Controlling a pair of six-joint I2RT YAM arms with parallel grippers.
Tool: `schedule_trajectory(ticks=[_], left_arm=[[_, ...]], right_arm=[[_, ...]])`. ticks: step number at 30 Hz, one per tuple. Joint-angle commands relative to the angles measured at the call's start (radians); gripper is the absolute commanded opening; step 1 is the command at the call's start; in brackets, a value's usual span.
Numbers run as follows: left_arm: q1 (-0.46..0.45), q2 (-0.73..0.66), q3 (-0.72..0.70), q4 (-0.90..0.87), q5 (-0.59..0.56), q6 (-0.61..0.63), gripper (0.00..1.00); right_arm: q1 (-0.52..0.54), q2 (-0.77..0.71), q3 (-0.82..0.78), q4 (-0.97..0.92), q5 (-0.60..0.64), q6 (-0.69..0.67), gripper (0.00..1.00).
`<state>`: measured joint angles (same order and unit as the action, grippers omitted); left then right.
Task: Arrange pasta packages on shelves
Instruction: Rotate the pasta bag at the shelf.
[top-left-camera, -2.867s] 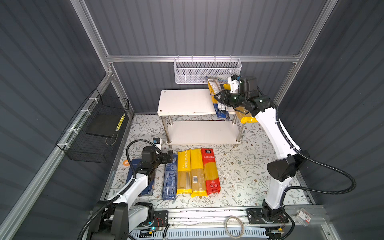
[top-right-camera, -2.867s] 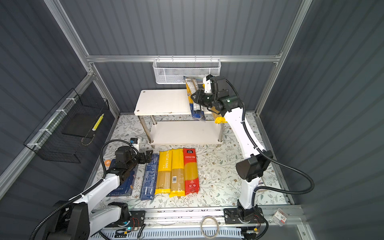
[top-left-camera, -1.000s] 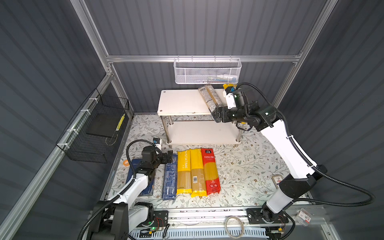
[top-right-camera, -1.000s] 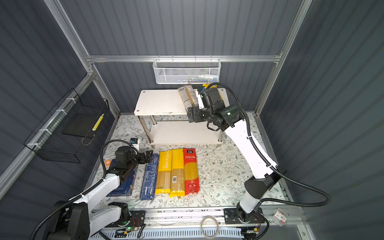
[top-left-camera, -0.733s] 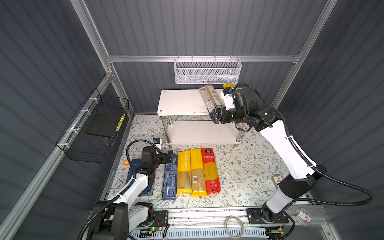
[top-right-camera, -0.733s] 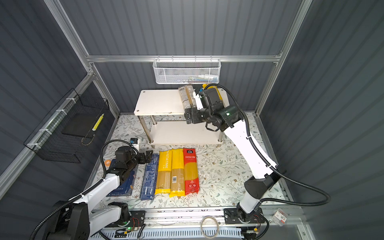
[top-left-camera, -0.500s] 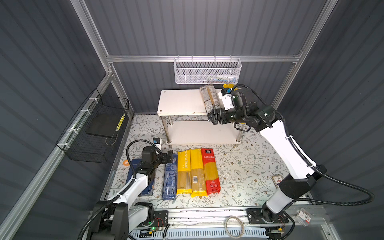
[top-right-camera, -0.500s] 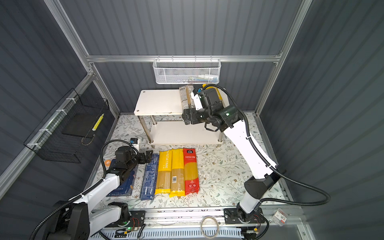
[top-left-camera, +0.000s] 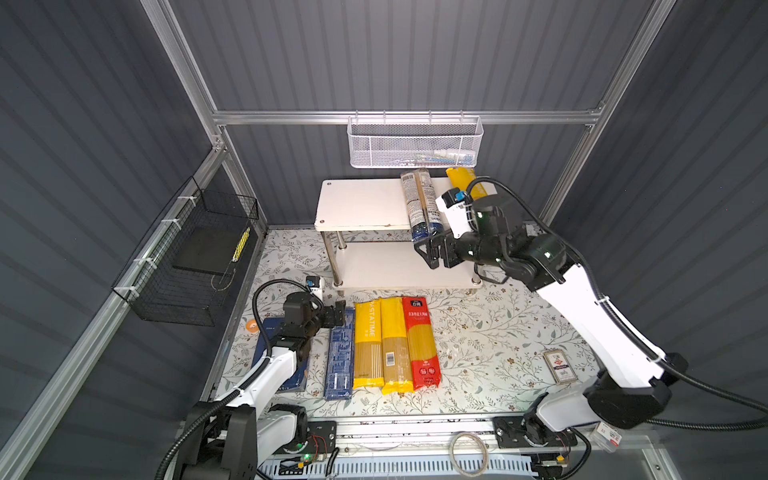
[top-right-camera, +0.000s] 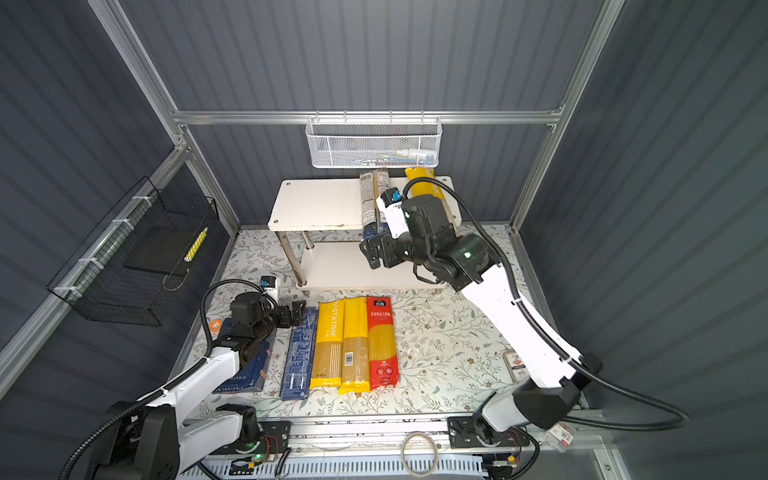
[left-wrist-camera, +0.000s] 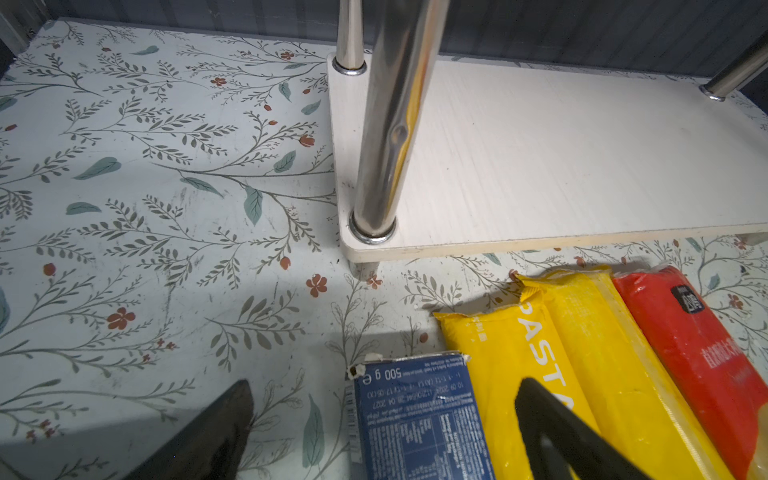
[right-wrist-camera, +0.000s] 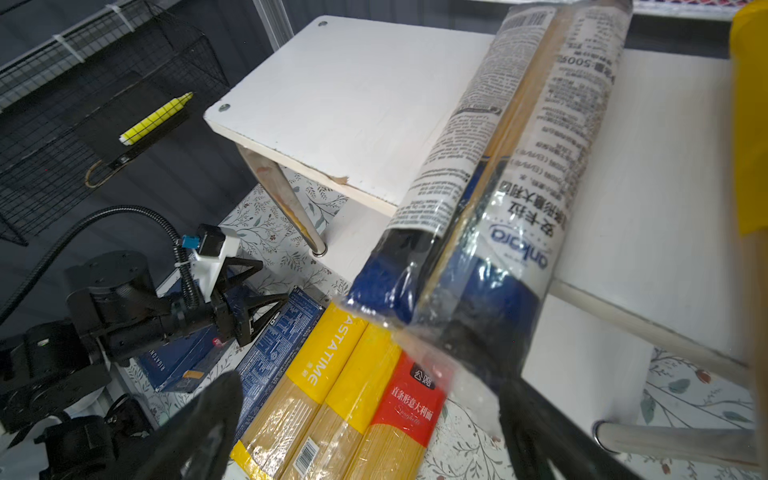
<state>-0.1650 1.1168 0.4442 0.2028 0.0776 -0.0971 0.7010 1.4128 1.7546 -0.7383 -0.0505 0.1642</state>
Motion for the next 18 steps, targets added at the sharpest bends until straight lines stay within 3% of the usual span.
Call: schedule_trajectory(ticks=[1,18], left_arm=[[-0.005,-0.009,0.022,-0.011,-0.008,0.014,0.99],[-0.005,-0.016,0.018,-0.002,0.023,0.000,0.99]], right_arm=[[0.008,-0.097,-0.115,0.133,-0.006,-0.045,0.98],[0.026,-0.329,-0.590,0.276,-0.047,0.063,0.99]])
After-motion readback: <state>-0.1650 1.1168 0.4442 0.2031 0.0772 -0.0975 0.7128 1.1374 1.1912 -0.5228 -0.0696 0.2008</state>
